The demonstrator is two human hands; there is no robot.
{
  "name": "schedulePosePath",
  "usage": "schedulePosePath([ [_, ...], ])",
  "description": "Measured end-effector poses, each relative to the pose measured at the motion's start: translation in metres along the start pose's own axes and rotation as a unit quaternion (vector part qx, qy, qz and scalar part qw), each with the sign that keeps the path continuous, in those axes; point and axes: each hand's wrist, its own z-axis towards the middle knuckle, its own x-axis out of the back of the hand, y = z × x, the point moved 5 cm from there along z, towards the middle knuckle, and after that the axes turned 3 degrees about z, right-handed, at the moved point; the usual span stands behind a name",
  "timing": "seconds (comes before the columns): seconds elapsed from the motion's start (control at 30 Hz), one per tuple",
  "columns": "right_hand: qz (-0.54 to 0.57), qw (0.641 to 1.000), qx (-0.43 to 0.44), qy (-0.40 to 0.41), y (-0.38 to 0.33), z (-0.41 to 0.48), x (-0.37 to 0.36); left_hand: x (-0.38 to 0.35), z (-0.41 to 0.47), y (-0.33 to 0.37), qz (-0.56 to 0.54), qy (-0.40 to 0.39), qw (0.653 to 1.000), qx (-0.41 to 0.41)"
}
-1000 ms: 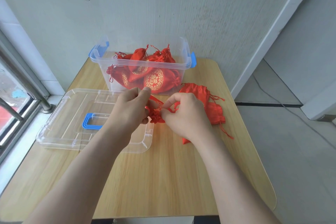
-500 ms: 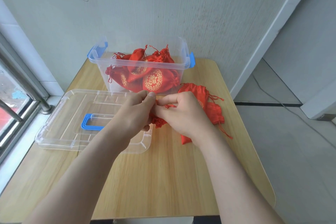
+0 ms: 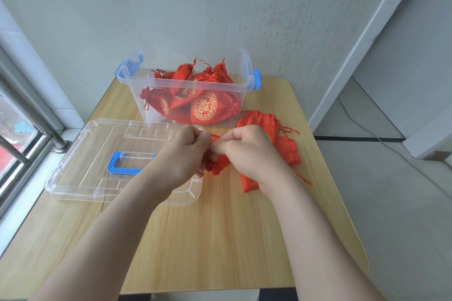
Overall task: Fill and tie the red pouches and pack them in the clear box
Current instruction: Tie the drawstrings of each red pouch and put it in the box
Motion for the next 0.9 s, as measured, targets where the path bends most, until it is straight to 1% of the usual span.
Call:
schedulePosePath([
  [0.2,-0.016,1.000,-0.018,-0.014,0.000,0.002,-0.003,0.001,-0.001,-0.002,-0.049,-0.043,0.998,-0.002],
  [0.43,0.019,0.999,-0.030,0.013,0.001,0.004,0.000,0.007,-0.005,0.002,-0.061,-0.074,0.995,-0.016],
  [0.53,0.021,0.999,-0.020,0.038,0.002,0.005,0.003,0.009,-0.009,0.006,-0.056,-0.070,0.996,-0.018],
  [0.63,-0.005,0.999,0.000,0.049,0.001,0.005,0.002,0.009,-0.011,0.009,-0.045,-0.066,0.997,-0.011],
  [0.77,-0.083,0.995,0.036,0.047,0.004,0.006,0.002,0.013,-0.008,0.006,-0.018,-0.008,1.000,0.003],
  [0.83,-0.125,0.988,0.050,0.069,0.004,0.007,0.006,0.017,-0.006,0.004,0.000,0.021,1.000,0.007],
  [0.9,-0.132,0.986,0.079,0.068,0.002,0.007,0.008,0.018,-0.006,0.003,0.016,0.018,1.000,0.006],
])
